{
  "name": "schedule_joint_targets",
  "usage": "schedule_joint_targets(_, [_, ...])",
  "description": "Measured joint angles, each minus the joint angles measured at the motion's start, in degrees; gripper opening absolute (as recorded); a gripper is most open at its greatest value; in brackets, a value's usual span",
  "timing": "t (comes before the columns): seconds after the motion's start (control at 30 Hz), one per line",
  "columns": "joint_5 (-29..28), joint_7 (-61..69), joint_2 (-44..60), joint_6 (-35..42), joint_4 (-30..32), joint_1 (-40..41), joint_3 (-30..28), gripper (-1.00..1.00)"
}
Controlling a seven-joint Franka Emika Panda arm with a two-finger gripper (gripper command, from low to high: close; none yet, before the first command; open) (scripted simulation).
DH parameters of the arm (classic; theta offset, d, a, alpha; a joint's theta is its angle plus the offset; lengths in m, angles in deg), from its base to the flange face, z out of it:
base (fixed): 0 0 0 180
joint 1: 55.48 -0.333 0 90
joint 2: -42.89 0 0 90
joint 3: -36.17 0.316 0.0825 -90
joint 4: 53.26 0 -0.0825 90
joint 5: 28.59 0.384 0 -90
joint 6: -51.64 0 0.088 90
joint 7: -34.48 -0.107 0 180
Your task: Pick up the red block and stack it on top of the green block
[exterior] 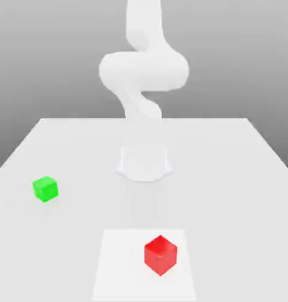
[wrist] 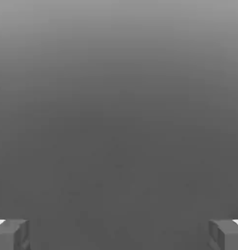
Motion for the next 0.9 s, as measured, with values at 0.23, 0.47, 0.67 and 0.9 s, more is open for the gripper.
schedule_joint_targets(0.23, [0.09, 11.78, 14.93, -7.93, 6.76, -4.53, -2.98, 0.00])
schedule_joint_targets(0.47, [1.03, 23.86, 29.49, -15.63, 13.34, -7.74, -4.72, 0.00])
schedule_joint_targets(0.67, [1.30, 33.79, 41.95, -22.24, 18.98, -9.08, -4.58, 0.00])
schedule_joint_targets(0.9, [3.87, 37.76, 56.22, -33.55, 18.41, -7.02, -1.88, -1.00])
